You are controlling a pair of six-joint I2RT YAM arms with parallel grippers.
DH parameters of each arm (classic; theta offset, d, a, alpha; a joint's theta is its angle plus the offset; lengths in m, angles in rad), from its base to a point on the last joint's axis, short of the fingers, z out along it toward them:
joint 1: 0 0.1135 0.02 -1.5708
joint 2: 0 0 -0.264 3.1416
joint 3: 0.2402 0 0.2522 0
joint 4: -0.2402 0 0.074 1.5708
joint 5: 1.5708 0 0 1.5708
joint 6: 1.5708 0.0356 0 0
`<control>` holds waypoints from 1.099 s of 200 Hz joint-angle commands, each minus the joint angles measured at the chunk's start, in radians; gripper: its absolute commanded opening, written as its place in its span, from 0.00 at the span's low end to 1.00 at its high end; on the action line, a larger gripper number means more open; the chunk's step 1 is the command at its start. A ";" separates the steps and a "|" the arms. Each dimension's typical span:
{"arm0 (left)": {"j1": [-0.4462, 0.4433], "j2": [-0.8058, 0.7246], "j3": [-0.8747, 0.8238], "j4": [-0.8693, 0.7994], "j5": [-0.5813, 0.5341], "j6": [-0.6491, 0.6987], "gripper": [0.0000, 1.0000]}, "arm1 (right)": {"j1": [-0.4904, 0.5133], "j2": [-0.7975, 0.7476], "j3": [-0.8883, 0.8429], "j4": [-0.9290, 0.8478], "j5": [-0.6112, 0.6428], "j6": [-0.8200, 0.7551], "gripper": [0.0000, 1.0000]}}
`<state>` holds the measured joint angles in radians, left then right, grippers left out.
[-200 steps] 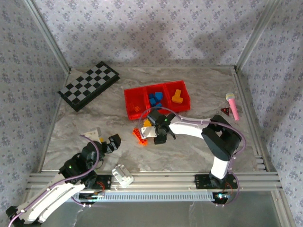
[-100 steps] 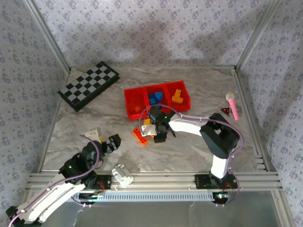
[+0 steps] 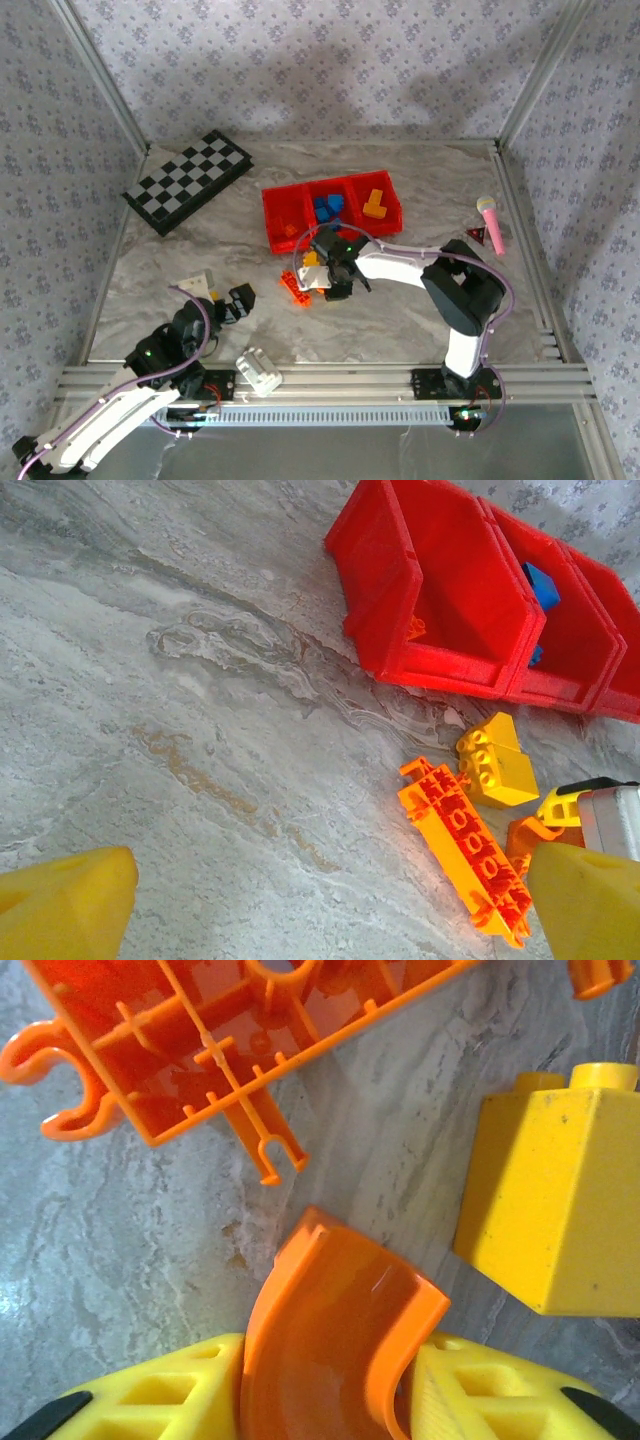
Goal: Sort the legos into containers by color
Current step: Pick up the lego from the center of the table, then place the lego in the container.
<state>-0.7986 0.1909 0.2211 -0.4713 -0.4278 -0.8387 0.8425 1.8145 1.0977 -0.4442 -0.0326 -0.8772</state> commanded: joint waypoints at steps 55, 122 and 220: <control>0.004 0.001 0.000 0.004 -0.022 0.011 1.00 | -0.008 0.009 -0.108 0.229 0.220 0.006 0.24; 0.004 0.002 0.006 0.016 -0.018 0.017 1.00 | -0.027 -0.238 -0.098 0.253 0.143 0.088 0.25; 0.004 0.045 0.011 0.035 0.006 0.017 1.00 | -0.050 -0.036 0.290 0.401 -0.016 0.442 0.26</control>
<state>-0.7986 0.2352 0.2211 -0.4477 -0.4313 -0.8352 0.7940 1.6768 1.3117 -0.0906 -0.0154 -0.5877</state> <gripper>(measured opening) 0.995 0.315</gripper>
